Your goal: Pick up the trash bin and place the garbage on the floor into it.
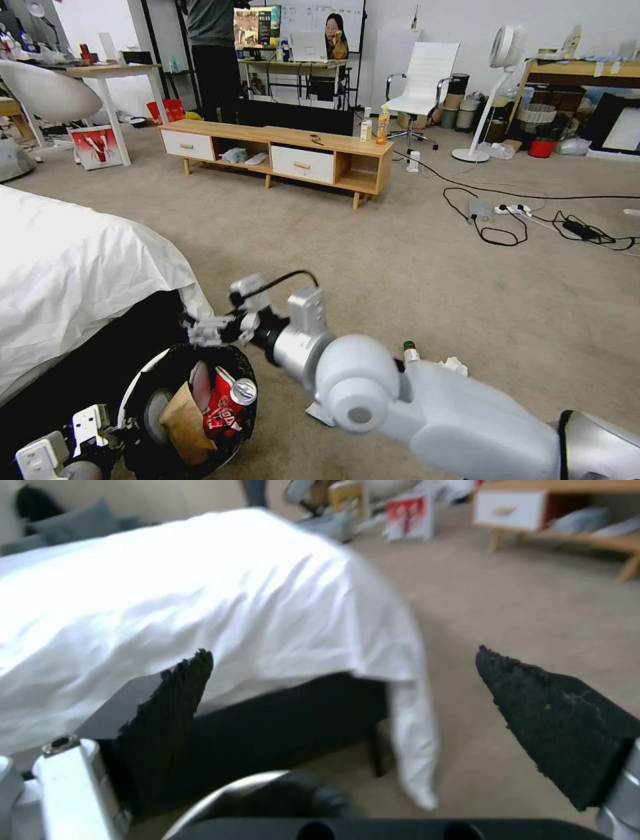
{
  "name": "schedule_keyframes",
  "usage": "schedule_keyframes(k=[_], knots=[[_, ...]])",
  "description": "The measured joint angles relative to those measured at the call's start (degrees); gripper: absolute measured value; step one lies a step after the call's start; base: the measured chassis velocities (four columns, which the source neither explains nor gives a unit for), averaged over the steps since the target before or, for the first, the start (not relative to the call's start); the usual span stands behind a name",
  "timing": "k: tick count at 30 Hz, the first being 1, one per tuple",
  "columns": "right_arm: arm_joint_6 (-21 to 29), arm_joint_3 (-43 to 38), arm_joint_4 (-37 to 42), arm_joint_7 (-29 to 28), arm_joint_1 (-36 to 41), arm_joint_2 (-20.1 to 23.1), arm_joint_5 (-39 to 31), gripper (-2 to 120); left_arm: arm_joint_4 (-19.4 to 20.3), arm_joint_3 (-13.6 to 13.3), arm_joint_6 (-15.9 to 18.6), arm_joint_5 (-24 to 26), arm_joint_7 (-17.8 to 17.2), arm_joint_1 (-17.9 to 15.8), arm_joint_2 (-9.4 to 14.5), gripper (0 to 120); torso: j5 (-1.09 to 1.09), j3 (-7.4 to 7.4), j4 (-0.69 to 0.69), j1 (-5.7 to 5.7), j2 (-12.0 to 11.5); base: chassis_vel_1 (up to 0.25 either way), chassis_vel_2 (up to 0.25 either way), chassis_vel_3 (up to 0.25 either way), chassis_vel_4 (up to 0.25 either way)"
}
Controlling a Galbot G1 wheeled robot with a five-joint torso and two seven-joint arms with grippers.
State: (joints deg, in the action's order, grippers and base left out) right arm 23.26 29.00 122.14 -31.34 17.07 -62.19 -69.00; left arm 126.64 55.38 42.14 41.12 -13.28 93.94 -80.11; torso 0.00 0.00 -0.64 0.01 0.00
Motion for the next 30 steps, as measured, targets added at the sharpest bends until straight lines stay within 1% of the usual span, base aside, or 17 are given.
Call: schedule_keyframes(k=[1,5,6,7,8,10,11,13,14,15,16,19,21,25,27,28,30], knots=[[-0.11,-1.99,0.37,0.55,0.68,1.69,0.35,100,-0.15,0.44,0.00,-0.05,0.00,0.19,0.11,2,0.00,0.00,-0.01,0.00,0.00,0.000,0.000,0.000,0.000],[-0.23,-4.03,0.80,1.01,1.60,3.46,0.69,100,-0.27,0.80,0.00,-0.06,0.00,0.40,0.24,2,0.01,0.00,-0.01,0.00,0.00,0.000,0.000,0.000,0.000],[-0.31,-5.37,1.18,1.29,2.36,4.63,0.85,100,-0.37,1.05,0.00,-0.09,0.00,0.52,0.34,2,0.00,0.00,-0.01,0.00,0.00,0.000,0.000,0.000,0.000],[-0.39,-8.04,2.07,1.77,4.32,6.83,1.43,100,-0.64,1.54,0.00,-0.17,0.02,0.70,0.52,2,0.01,0.00,-0.01,0.00,0.00,0.000,0.000,0.000,0.000],[-0.39,-8.04,2.07,1.77,4.32,6.83,1.43,100,-0.64,1.54,0.00,-0.17,0.02,0.70,0.52,2,0.01,0.00,-0.01,0.00,0.00,0.000,0.000,0.000,0.000],[-0.57,-12.23,3.42,2.45,7.79,10.17,2.12,100,-1.03,2.00,0.00,-0.32,0.02,0.88,0.61,2,0.01,0.00,-0.01,0.00,0.01,0.000,0.000,0.000,0.000],[-0.57,-12.23,3.42,2.45,7.79,10.17,2.12,100,-1.03,2.00,0.00,-0.32,0.02,0.88,0.61,2,0.01,0.00,-0.01,0.00,0.01,0.000,0.000,0.000,0.000],[-0.59,-15.36,4.43,2.65,10.94,13.67,2.90,100,-1.24,2.36,0.00,-0.50,0.04,1.13,0.51,2,0.00,0.00,-0.02,0.00,0.00,0.000,0.000,0.000,0.000],[-0.59,-15.36,4.43,2.65,10.94,13.67,2.90,100,-1.24,2.36,0.00,-0.50,0.04,1.13,0.51,2,0.00,0.00,-0.02,0.00,0.00,0.000,0.000,0.000,0.000],[-0.61,-16.15,4.67,2.64,12.37,15.36,3.63,100,-1.34,2.58,0.00,-0.58,0.05,1.21,0.41,2,0.00,0.00,0.00,0.00,0.01,0.000,0.000,0.000,0.000],[-0.61,-16.15,4.67,2.64,12.37,15.36,3.63,100,-1.34,2.58,0.00,-0.58,0.05,1.21,0.41,2,0.00,0.00,0.00,0.00,0.01,0.000,0.000,0.000,0.000],[-0.60,-16.68,4.74,2.12,14.47,17.40,4.81,100,-1.39,2.93,0.00,-0.64,0.09,1.33,0.24,2,0.01,0.00,0.00,0.00,0.00,0.000,0.000,0.000,0.000],[0.61,-16.77,4.82,0.41,17.84,19.39,5.93,100,-1.19,3.73,0.00,-0.53,0.17,1.54,-0.04,2,0.01,0.00,-0.01,0.00,0.00,0.000,0.000,0.000,0.000],[2.01,-16.42,5.23,-1.48,20.71,20.21,5.70,100,-0.78,4.40,0.00,-0.31,0.23,1.90,-0.07,2,0.01,0.00,-0.01,0.00,0.01,0.000,0.000,0.000,0.000],[4.68,-16.17,5.84,-4.16,23.21,20.11,2.73,100,-0.30,5.27,0.01,-0.04,0.33,2.24,-0.18,2,0.00,0.00,0.00,0.00,0.00,0.000,0.000,0.000,0.000],[4.68,-16.17,5.84,-4.16,23.21,20.11,2.73,100,-0.30,5.27,0.01,-0.04,0.33,2.24,-0.18,2,0.00,0.00,0.00,0.00,0.00,0.000,0.000,0.000,0.000],[6.48,-16.08,6.05,-6.32,25.32,19.75,0.05,100,0.11,5.95,0.00,0.18,0.37,2.57,-0.24,2,0.00,0.00,0.01,0.00,0.00,0.000,0.000,0.000,0.000]])
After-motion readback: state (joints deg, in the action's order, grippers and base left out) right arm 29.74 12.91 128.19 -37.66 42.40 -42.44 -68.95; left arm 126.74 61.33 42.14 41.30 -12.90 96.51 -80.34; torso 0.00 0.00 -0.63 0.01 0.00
